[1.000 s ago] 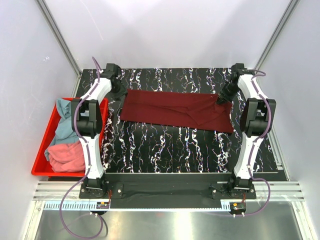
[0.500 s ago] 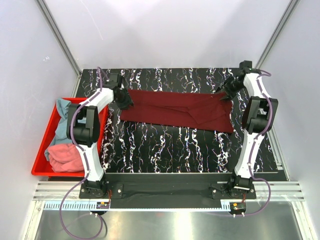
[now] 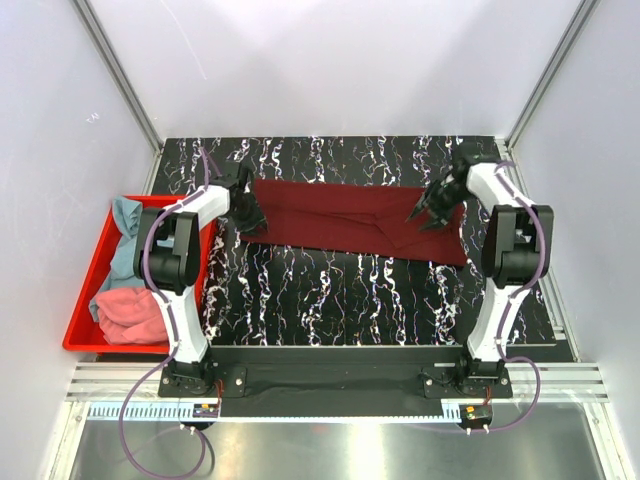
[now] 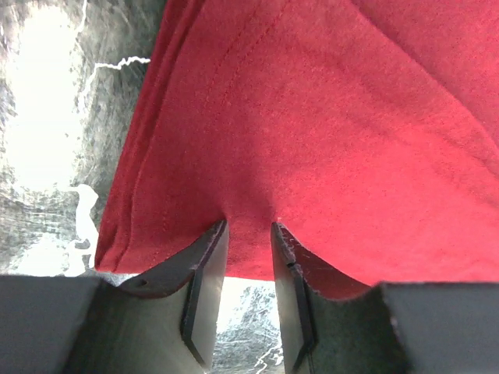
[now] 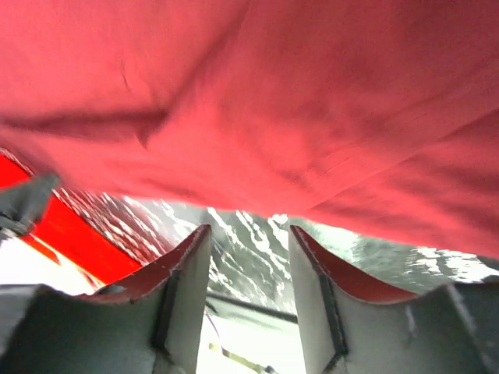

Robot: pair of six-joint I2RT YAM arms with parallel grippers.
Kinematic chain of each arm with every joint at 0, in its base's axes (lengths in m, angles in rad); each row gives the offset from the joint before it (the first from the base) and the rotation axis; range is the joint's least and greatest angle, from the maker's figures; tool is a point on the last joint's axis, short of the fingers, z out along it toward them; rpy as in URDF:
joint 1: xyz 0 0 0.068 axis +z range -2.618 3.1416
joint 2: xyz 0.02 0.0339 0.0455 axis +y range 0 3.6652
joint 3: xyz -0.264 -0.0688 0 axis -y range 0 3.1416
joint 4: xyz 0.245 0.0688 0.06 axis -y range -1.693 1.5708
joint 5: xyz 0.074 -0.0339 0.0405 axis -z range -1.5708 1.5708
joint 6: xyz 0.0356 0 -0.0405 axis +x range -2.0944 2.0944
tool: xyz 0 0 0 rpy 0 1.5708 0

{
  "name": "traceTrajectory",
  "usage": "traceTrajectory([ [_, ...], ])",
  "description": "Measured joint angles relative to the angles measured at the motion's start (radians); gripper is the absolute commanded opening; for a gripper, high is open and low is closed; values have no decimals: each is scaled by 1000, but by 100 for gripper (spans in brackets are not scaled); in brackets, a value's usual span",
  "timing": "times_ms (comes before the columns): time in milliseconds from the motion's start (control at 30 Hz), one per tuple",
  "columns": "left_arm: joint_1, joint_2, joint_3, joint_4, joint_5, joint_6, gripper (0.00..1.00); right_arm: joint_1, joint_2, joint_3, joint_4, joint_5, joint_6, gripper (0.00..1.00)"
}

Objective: Fold and stack the t-shirts
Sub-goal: Fold the tshirt

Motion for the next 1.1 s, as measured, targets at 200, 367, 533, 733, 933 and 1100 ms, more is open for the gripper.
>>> traceTrajectory([
  [200, 2, -6, -13, 11, 1, -1, 34, 32, -41, -184, 109, -56, 37, 52],
  [367, 2, -10, -16, 13, -1, 0, 33, 19, -49, -248, 150, -51, 58, 56],
  [533, 2, -16, -28, 25, -2, 0, 33, 19, -66, -251, 176, -33, 57, 57],
  [733, 2, -18, -30, 26, -2, 3, 33, 19, -64, -248, 204, -24, 57, 55],
  [933, 2, -18, -30, 26, -3, 3, 32, 19, -51, -237, 217, -10, 62, 44],
  [1100, 2, -18, -30, 25, -4, 4, 31, 19, -36, -232, 229, -10, 71, 30],
])
